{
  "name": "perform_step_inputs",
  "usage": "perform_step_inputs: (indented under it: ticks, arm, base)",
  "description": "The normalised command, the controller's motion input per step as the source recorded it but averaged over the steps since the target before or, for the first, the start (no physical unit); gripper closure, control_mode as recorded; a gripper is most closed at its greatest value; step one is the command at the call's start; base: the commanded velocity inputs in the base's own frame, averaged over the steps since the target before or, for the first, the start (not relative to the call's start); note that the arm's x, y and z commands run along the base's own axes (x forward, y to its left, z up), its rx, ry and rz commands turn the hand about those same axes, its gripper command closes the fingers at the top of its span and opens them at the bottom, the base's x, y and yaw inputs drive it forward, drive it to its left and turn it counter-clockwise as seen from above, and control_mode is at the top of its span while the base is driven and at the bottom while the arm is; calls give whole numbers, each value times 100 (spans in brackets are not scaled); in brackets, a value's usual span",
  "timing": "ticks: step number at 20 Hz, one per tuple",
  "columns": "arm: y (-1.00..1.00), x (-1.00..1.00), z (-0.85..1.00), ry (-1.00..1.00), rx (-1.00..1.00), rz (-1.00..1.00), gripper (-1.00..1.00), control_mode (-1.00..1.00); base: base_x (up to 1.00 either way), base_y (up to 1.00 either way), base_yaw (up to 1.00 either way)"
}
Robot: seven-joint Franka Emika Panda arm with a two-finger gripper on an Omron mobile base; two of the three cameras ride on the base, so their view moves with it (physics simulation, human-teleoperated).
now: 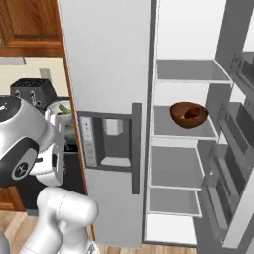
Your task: Place the bowl with the potato and cucumber on the top shelf of the fridge. Place the bowl with the chicken drumstick and steak on the second highest shelf of the fridge.
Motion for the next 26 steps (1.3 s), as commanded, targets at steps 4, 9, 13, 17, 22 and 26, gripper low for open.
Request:
perform_step_inputs:
  ticks: [4,9,13,17,22,26]
  arm:
    - [0,0,0,0,0,0,-100,100]
    - [0,0,0,0,0,0,-100,100]
    - [0,0,0,0,0,0,-100,100]
    - [0,0,0,0,0,0,-100,100]
    - [0,0,0,0,0,0,-100,100]
    - [0,0,0,0,0,0,-100,100]
  base:
    - [28,100,9]
    - [55,89,-1]
    - [71,51,-4]
    - [57,6,-1]
    - [46,0,0]
    - [55,0,0]
